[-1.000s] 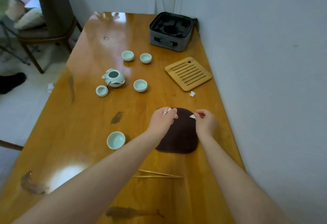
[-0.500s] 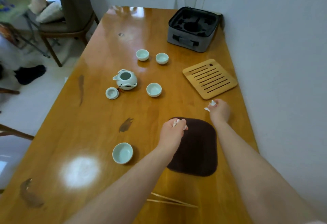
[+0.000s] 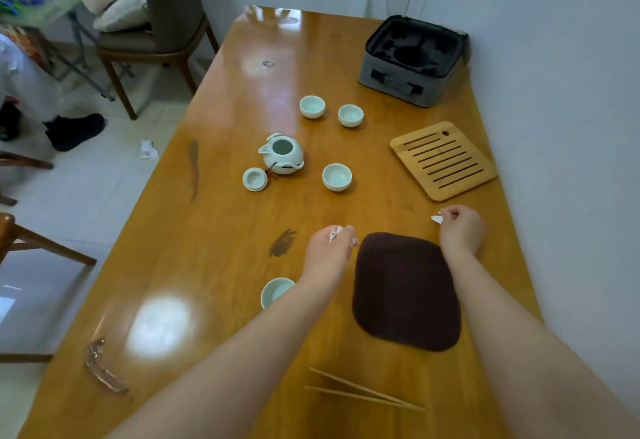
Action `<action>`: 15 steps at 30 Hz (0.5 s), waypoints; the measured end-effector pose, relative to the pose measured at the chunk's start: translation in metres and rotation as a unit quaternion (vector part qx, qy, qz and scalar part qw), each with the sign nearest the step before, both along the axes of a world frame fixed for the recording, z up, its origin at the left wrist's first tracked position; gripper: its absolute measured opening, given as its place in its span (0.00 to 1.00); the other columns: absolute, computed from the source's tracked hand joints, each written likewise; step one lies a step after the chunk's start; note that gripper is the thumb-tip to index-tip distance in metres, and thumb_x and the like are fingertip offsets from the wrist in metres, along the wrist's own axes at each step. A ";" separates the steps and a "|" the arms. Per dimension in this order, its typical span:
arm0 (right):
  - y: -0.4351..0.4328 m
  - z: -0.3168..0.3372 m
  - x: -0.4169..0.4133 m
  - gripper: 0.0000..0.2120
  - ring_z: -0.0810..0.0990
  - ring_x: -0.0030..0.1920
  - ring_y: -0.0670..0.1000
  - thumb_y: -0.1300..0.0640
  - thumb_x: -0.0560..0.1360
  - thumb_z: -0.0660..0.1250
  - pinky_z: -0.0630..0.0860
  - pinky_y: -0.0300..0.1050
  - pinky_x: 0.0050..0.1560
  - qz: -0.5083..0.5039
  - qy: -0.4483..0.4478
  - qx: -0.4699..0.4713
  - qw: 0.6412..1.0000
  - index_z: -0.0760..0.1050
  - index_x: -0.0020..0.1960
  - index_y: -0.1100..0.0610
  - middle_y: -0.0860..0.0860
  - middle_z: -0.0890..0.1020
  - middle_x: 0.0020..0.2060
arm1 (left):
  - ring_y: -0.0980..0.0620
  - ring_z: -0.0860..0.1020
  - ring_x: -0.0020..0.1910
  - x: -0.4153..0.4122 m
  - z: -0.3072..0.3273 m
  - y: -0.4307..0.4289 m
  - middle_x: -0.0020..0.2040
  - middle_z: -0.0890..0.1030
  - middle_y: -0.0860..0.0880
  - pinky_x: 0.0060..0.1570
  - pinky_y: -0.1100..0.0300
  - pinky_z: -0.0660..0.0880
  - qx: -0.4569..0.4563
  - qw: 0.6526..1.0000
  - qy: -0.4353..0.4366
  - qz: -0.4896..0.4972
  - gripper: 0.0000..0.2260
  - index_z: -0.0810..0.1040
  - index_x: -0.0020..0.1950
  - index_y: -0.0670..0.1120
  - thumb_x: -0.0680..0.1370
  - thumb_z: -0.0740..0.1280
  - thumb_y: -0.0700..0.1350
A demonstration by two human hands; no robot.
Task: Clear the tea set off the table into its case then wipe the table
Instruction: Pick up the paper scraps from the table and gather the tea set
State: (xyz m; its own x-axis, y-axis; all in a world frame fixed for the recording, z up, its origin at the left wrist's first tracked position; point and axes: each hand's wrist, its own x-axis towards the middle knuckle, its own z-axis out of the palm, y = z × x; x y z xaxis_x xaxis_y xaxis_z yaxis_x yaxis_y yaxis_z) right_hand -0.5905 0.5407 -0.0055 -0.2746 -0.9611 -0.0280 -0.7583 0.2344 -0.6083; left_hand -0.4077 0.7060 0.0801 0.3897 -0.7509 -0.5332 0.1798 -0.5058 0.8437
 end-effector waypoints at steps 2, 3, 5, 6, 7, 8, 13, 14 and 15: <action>0.025 0.009 0.018 0.09 0.79 0.49 0.53 0.58 0.79 0.65 0.73 0.43 0.45 0.031 -0.007 -0.031 0.999 0.80 0.54 0.60 0.54 0.81 0.50 | 0.54 0.67 0.32 0.019 -0.001 0.007 0.34 0.70 0.50 0.33 0.61 0.65 0.018 1.000 0.017 0.020 0.12 0.75 0.42 0.47 0.81 0.61 0.50; 0.038 0.013 0.030 0.08 0.79 0.49 0.51 0.57 0.79 0.65 0.72 0.42 0.45 0.043 -0.015 -0.041 0.998 0.80 0.54 0.59 0.53 0.81 0.50 | 0.54 0.67 0.32 0.029 -0.001 0.011 0.34 0.70 0.50 0.33 0.61 0.65 0.023 0.999 0.030 0.029 0.11 0.75 0.42 0.47 0.81 0.61 0.51; 0.062 0.022 0.054 0.07 0.78 0.48 0.48 0.58 0.79 0.65 0.72 0.37 0.44 0.060 -0.048 -0.051 0.996 0.80 0.53 0.58 0.52 0.81 0.50 | 0.55 0.65 0.29 0.049 0.000 0.019 0.33 0.70 0.50 0.31 0.62 0.63 0.020 0.997 0.058 0.037 0.11 0.75 0.41 0.48 0.80 0.61 0.50; 0.076 0.028 0.070 0.07 0.78 0.48 0.47 0.58 0.79 0.65 0.72 0.35 0.44 0.062 -0.071 -0.055 0.994 0.80 0.53 0.57 0.51 0.81 0.49 | 0.55 0.64 0.29 0.062 0.000 0.025 0.33 0.70 0.50 0.29 0.62 0.62 0.016 0.997 0.065 0.034 0.11 0.75 0.41 0.48 0.80 0.62 0.50; 0.089 0.036 0.084 0.06 0.78 0.48 0.46 0.57 0.79 0.65 0.71 0.33 0.43 0.060 -0.093 -0.057 0.992 0.80 0.53 0.57 0.50 0.81 0.49 | 0.55 0.64 0.28 0.072 0.002 0.030 0.33 0.70 0.50 0.29 0.61 0.61 0.010 0.997 0.068 0.030 0.11 0.74 0.40 0.48 0.80 0.62 0.50; 0.102 0.045 0.099 0.06 0.78 0.47 0.45 0.57 0.79 0.65 0.71 0.32 0.43 0.055 -0.111 -0.063 0.990 0.80 0.52 0.56 0.49 0.81 0.48 | 0.55 0.63 0.28 0.082 0.004 0.036 0.32 0.70 0.50 0.29 0.61 0.61 0.004 0.997 0.070 0.026 0.11 0.74 0.39 0.48 0.80 0.62 0.49; 0.174 0.090 0.176 0.03 0.77 0.42 0.39 0.56 0.77 0.67 0.71 0.29 0.41 0.028 -0.171 -0.092 0.981 0.80 0.49 0.51 0.41 0.79 0.40 | 0.54 0.63 0.28 0.146 0.019 0.078 0.31 0.69 0.51 0.29 0.60 0.60 -0.005 0.996 0.090 -0.004 0.10 0.73 0.40 0.48 0.80 0.61 0.49; 0.187 0.096 0.191 0.03 0.77 0.42 0.38 0.56 0.77 0.68 0.71 0.27 0.39 0.031 -0.181 -0.090 0.979 0.80 0.48 0.51 0.39 0.79 0.40 | 0.54 0.63 0.28 0.159 0.021 0.086 0.31 0.69 0.51 0.28 0.60 0.60 -0.006 0.996 0.089 -0.012 0.10 0.74 0.40 0.48 0.80 0.61 0.49; 0.199 0.102 0.206 0.02 0.78 0.42 0.37 0.56 0.77 0.68 0.70 0.26 0.37 0.033 -0.193 -0.087 0.977 0.80 0.48 0.51 0.39 0.79 0.39 | 0.54 0.63 0.28 0.173 0.023 0.093 0.31 0.69 0.50 0.28 0.60 0.60 -0.006 0.996 0.087 -0.018 0.11 0.74 0.40 0.48 0.80 0.61 0.49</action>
